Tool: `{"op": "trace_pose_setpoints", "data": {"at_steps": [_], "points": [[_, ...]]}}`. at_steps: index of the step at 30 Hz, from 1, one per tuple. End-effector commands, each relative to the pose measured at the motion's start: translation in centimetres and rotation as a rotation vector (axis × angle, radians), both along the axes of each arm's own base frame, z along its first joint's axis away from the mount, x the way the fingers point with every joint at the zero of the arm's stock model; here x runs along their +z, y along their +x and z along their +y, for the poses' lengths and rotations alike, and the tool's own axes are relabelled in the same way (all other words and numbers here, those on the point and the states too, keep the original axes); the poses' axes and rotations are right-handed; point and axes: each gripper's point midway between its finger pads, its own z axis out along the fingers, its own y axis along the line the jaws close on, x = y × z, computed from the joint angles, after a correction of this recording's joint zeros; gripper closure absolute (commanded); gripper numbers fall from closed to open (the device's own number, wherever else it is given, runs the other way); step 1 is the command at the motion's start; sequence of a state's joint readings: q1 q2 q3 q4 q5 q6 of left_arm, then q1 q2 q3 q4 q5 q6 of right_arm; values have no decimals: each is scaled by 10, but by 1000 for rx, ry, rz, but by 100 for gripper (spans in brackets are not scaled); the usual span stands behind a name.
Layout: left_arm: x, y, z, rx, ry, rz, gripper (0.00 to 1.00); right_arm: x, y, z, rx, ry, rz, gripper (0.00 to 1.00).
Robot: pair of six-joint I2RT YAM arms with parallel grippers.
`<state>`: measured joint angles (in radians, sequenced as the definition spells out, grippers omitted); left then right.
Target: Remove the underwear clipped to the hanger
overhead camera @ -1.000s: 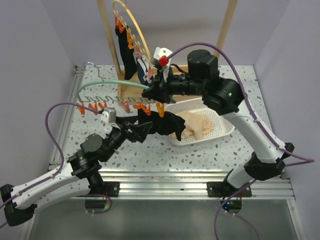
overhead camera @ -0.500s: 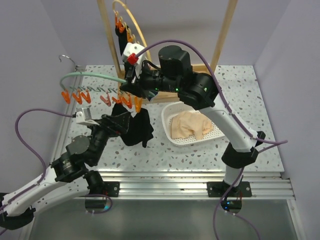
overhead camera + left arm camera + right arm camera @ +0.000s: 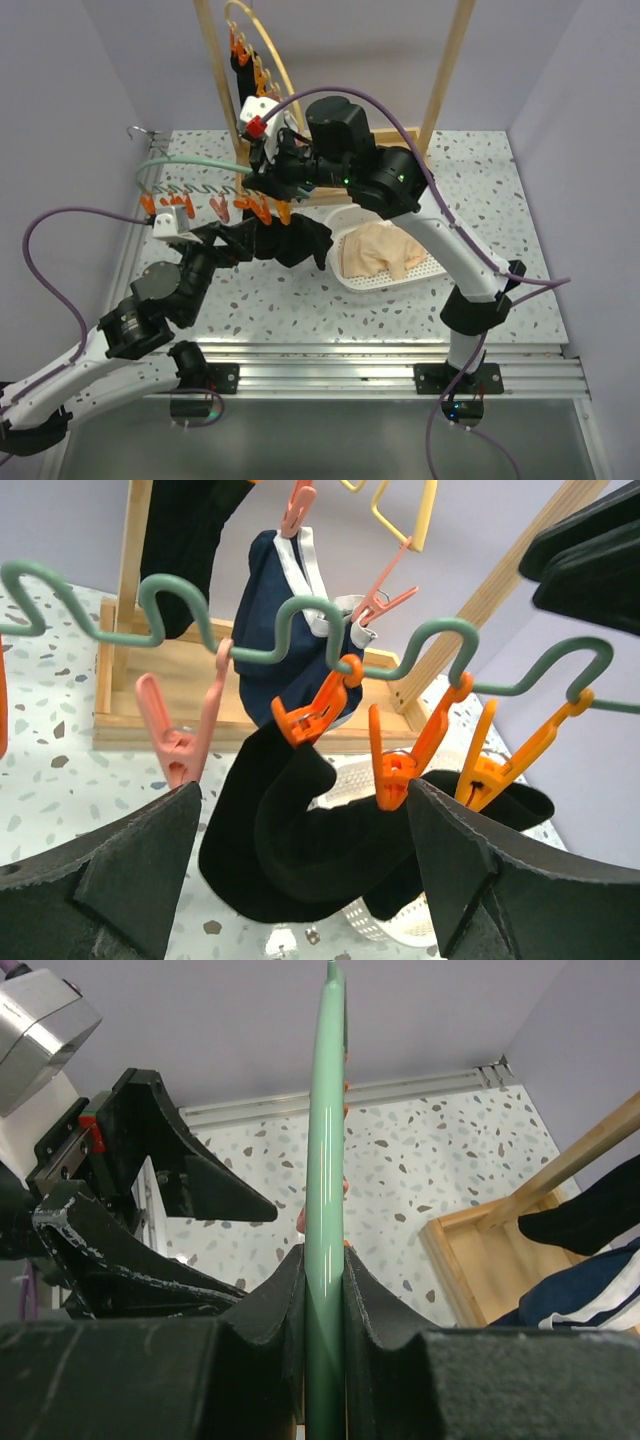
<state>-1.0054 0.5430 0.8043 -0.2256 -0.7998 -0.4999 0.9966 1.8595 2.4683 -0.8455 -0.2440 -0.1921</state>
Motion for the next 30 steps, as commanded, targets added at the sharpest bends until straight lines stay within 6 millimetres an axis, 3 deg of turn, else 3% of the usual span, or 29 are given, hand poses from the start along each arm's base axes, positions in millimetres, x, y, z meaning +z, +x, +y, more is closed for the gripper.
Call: {"op": "trace_pose_setpoints", "data": {"at_steps": [1, 12, 19, 30], "points": [[19, 7, -2, 23, 29, -26, 13, 45, -6, -13, -8, 108, -88, 100], [25, 20, 2, 86, 65, -35, 18, 52, -14, -27, -14, 114, -102, 100], [16, 46, -9, 11, 110, -25, 18, 56, -10, -44, -43, 118, -110, 100], [26, 47, -34, -115, 82, -69, 21, 51, -4, -48, -63, 117, -91, 100]]}}
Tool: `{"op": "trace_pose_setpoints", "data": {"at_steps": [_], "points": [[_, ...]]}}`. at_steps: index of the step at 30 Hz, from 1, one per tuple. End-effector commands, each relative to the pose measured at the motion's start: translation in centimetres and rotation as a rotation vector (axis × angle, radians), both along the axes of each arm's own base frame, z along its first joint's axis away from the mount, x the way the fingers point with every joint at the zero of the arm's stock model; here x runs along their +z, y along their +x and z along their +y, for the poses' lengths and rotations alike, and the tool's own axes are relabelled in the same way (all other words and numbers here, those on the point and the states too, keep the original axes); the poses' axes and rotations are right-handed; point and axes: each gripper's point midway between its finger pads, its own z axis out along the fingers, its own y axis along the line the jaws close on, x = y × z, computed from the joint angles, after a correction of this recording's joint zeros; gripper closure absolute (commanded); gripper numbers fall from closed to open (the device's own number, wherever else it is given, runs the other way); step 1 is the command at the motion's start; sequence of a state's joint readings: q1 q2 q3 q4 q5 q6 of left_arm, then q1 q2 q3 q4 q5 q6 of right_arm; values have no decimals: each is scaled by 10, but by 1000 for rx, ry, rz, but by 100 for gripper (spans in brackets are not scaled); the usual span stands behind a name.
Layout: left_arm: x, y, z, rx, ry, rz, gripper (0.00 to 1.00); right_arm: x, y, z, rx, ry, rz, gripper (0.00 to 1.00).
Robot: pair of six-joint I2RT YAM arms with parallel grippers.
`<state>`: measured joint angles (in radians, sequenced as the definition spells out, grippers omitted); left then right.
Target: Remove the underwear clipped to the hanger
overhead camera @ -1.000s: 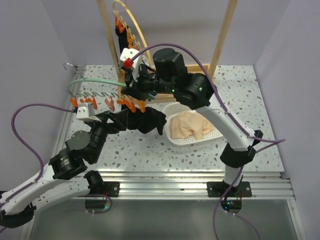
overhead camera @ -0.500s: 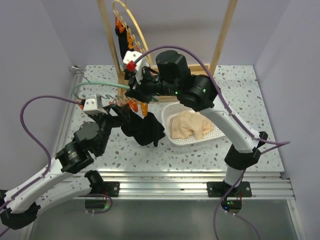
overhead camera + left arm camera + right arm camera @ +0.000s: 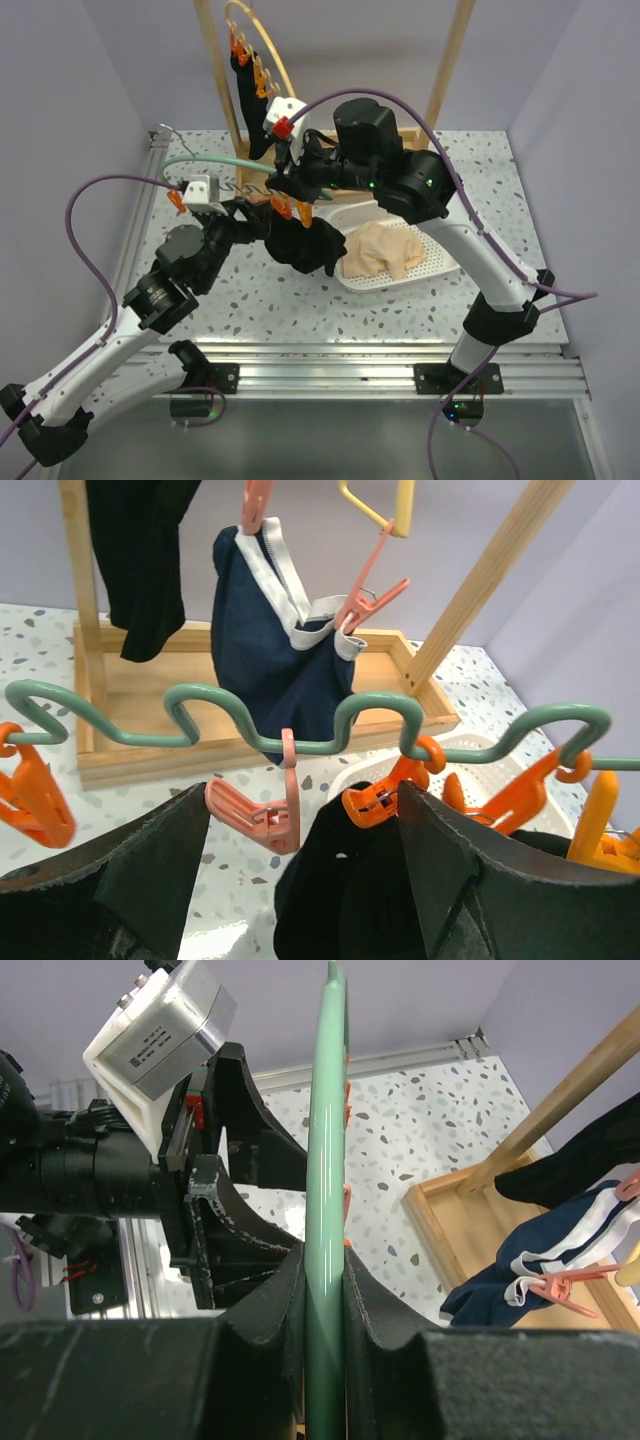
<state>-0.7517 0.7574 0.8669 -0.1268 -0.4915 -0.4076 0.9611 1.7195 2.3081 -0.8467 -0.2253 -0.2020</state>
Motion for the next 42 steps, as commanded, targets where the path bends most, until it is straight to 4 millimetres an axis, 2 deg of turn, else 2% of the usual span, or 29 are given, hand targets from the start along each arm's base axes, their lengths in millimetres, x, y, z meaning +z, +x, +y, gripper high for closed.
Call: {"op": "trace_pose_setpoints", "data": {"at_steps": [1, 7, 16, 29, 32, 37, 42], "points": [[29, -6, -15, -97, -60, -71, 22, 50, -2, -9, -13, 139, -88, 100], [25, -14, -20, -146, -90, -57, 24, 46, 3, -5, -18, 137, -73, 100], [19, -18, -12, -125, -108, -39, 26, 45, 5, -3, -21, 135, -68, 100], [12, -7, -23, -125, -91, -10, 31, 43, 5, 0, -14, 137, -54, 100], [14, -11, -15, -104, -105, -15, 29, 43, 6, 0, -19, 133, -59, 100], [9, -22, 7, -45, -125, 13, 21, 43, 9, -3, -36, 131, -65, 100], [2, -34, 15, -44, -143, 46, 18, 40, 11, 0, -36, 127, -57, 100]]}}
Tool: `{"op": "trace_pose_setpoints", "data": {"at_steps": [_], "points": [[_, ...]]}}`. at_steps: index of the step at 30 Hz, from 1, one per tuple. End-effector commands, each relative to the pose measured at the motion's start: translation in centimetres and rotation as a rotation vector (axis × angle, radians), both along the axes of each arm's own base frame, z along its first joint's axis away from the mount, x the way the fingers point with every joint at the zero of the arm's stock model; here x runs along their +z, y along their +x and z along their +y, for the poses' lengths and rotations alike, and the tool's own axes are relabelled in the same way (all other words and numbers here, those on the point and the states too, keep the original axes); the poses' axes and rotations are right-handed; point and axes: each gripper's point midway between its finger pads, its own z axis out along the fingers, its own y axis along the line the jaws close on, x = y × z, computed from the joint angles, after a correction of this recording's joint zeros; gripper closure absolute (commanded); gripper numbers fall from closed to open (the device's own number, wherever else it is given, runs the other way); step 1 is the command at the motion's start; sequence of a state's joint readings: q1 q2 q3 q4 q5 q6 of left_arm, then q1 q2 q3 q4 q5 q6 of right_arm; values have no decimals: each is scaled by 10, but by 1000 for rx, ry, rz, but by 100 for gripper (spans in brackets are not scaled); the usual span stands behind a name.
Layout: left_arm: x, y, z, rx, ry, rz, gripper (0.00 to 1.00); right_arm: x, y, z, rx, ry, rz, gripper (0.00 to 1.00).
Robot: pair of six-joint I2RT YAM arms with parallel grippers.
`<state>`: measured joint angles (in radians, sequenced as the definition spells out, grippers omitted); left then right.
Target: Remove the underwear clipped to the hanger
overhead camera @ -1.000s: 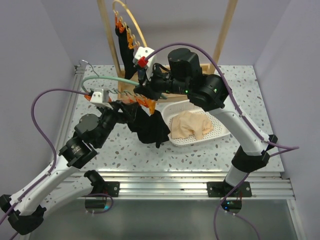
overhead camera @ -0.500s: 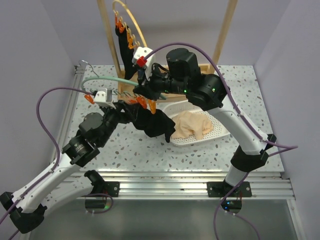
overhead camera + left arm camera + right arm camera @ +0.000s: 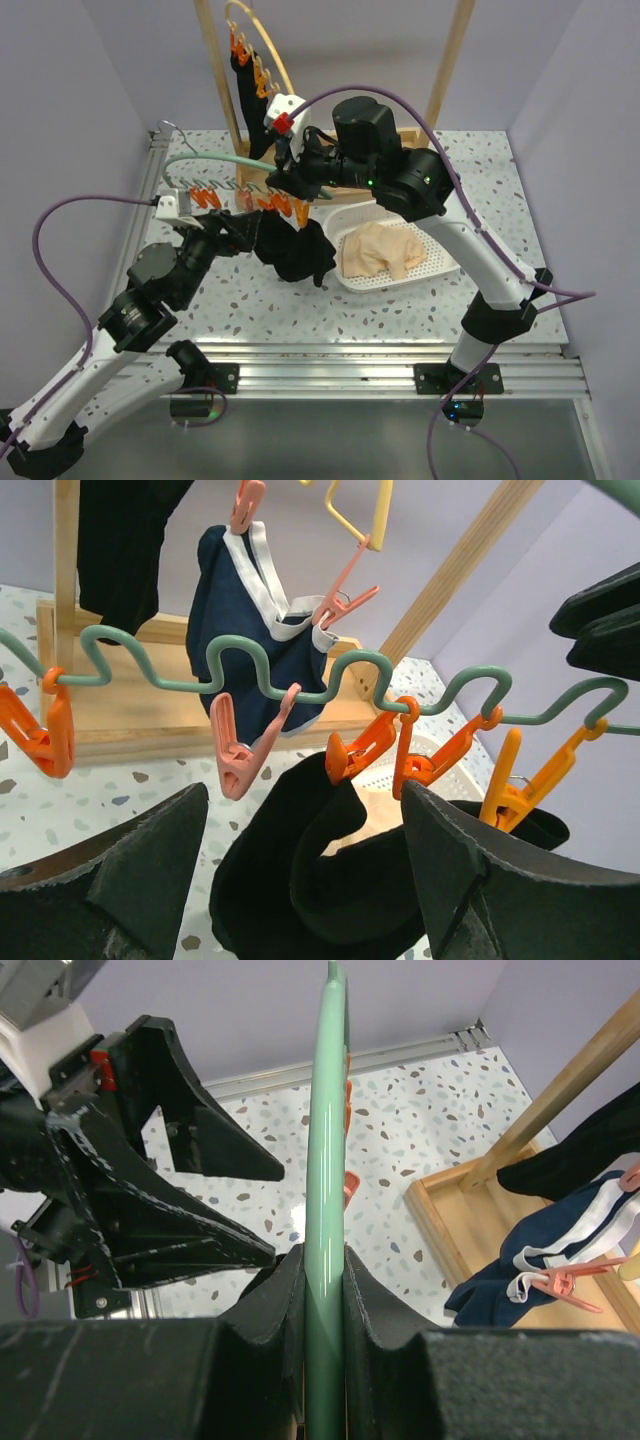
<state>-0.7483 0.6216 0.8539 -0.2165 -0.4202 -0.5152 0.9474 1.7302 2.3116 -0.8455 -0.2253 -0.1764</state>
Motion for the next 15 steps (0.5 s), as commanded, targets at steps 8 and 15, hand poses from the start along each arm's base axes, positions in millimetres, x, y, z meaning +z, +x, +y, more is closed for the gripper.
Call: {"op": "trace_pose_setpoints", "data": {"at_steps": [8, 15], "points": [[-1, -11, -22, -127, -64, 33, 21, 42, 6, 5, -8, 126, -67, 100], [-5, 2, -41, -155, -53, 47, 27, 43, 5, 2, -8, 129, -67, 100]]}}
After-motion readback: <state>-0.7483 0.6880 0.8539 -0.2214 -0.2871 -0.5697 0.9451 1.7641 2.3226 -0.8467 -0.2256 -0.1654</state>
